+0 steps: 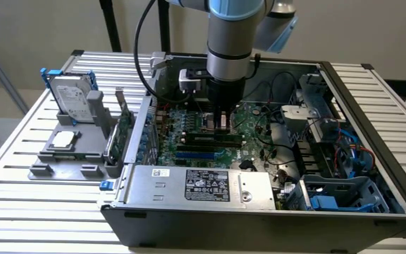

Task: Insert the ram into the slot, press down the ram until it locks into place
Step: 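Insert the ram into the slot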

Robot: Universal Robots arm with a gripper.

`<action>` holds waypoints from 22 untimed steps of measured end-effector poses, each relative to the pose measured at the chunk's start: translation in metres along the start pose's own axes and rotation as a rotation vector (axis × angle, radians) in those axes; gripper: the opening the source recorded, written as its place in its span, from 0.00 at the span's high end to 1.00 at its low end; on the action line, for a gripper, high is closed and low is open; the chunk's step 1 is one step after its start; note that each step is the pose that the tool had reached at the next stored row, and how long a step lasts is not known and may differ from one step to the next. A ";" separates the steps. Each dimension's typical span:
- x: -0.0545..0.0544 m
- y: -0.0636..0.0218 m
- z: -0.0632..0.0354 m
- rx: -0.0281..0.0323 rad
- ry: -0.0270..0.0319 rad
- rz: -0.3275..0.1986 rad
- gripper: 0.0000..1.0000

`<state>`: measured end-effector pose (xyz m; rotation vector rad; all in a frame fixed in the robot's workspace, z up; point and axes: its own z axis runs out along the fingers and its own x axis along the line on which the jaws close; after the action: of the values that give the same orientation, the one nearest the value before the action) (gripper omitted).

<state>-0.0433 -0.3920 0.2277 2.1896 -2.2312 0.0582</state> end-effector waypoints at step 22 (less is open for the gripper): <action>0.000 0.0001 -0.0076 -0.0106 -0.0083 0.000 0.79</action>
<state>-0.0435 -0.3916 0.2353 2.1887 -2.2303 0.0373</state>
